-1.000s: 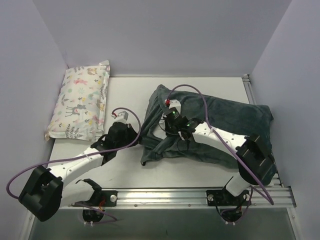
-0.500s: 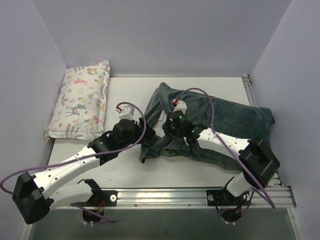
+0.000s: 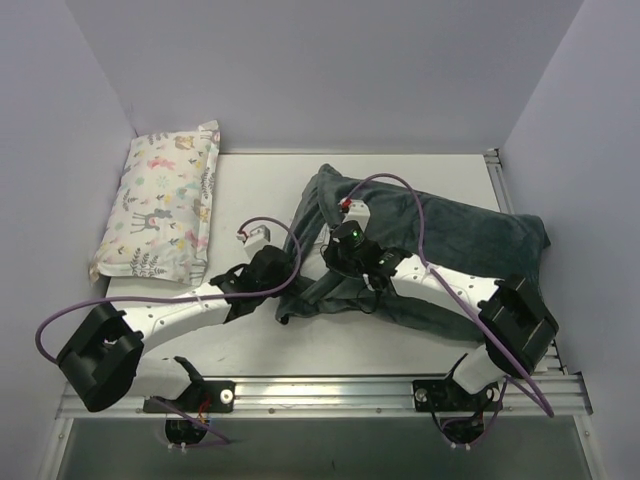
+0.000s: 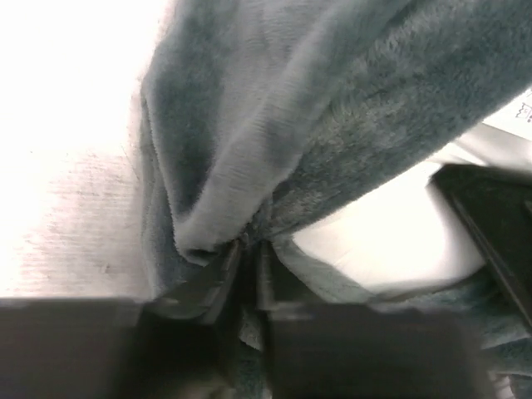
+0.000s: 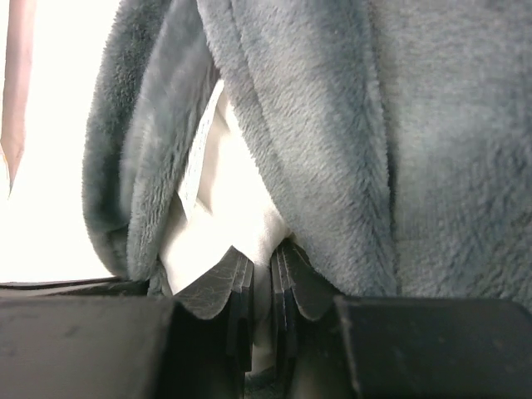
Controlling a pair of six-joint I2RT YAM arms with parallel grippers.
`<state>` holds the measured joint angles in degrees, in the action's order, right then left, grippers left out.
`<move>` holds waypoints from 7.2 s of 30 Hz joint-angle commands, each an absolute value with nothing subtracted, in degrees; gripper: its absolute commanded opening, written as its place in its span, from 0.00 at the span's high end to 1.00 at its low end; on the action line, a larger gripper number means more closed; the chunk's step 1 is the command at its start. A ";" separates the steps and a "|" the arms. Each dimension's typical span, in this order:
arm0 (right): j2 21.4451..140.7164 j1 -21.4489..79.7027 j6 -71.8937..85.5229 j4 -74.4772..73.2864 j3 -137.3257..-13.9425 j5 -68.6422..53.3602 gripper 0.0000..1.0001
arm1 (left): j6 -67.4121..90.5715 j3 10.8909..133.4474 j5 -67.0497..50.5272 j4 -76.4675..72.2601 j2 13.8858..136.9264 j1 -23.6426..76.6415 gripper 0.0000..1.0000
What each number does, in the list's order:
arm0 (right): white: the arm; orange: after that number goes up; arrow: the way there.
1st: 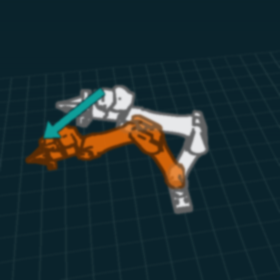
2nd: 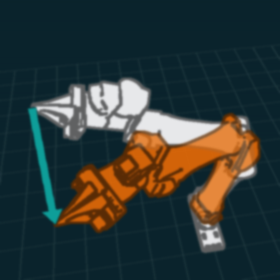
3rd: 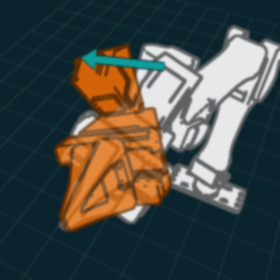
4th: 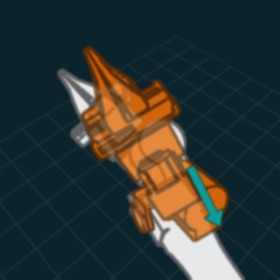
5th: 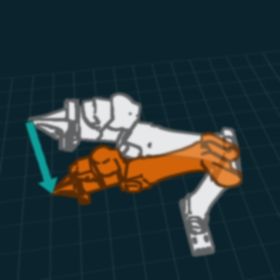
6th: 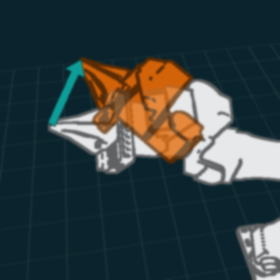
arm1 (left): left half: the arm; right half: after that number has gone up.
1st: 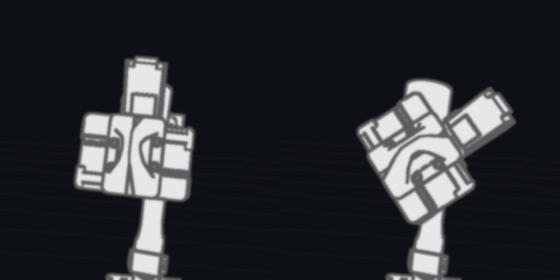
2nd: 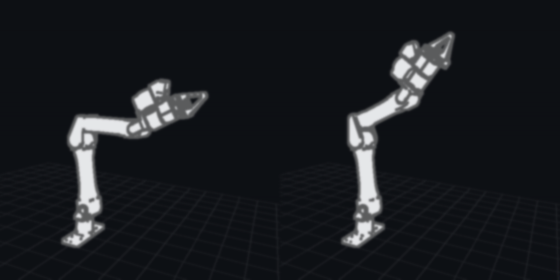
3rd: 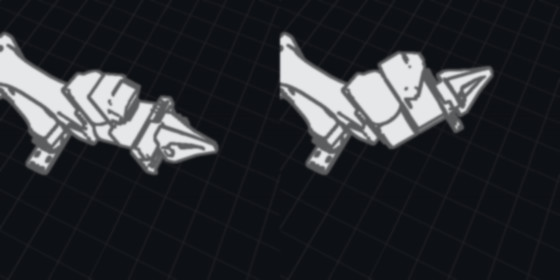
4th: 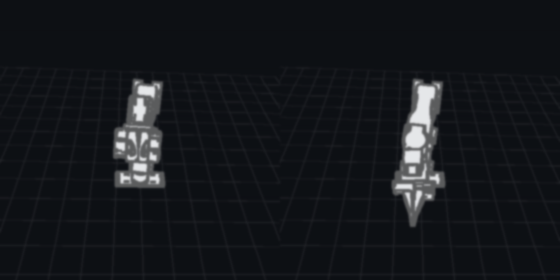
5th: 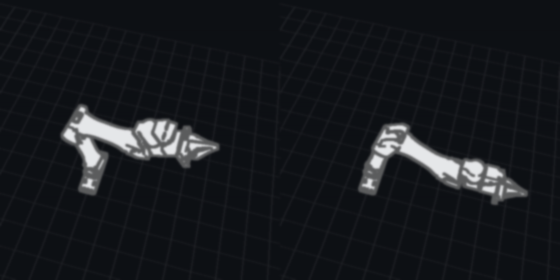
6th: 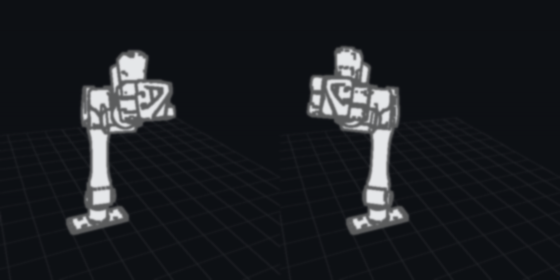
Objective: Remove the pillowcase from the pillow
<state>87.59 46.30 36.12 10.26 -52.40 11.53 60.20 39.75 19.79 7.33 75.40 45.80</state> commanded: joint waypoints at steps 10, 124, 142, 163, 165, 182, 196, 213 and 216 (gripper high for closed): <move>83.59 37.71 34.54 0.71 -70.22 7.82 1.00 | 62.84 26.73 14.68 1.07 75.15 39.73 1.00; 55.28 44.39 26.01 -11.87 -47.11 -17.66 1.00 | 45.54 46.76 -5.74 -20.23 85.27 18.46 0.02; 61.61 40.87 28.91 -7.65 -54.05 -21.88 1.00 | 64.15 26.73 -6.50 -21.76 64.87 35.77 0.03; 61.70 41.92 30.85 -4.83 -51.50 -22.50 1.00 | 72.51 23.37 -12.65 -47.72 79.88 41.66 0.03; 62.05 43.41 30.76 -4.83 -51.33 -21.89 1.00 | 72.86 24.87 -12.57 -50.42 82.96 41.66 0.03; 63.37 48.16 28.75 -7.02 -45.97 -13.55 1.00 | 73.48 30.33 -20.92 -64.35 93.54 40.43 1.00; 73.02 49.04 18.73 -25.31 -73.54 4.38 0.19 | 59.15 19.70 -14.42 -35.77 73.83 45.52 1.00; 108.45 41.14 11.69 -41.66 -96.50 9.06 0.20 | 59.94 16.43 -9.06 -31.82 66.36 48.07 1.00; 110.30 39.73 12.30 -41.66 -96.59 12.03 0.69 | 59.33 17.49 -7.39 -27.87 64.17 49.13 1.00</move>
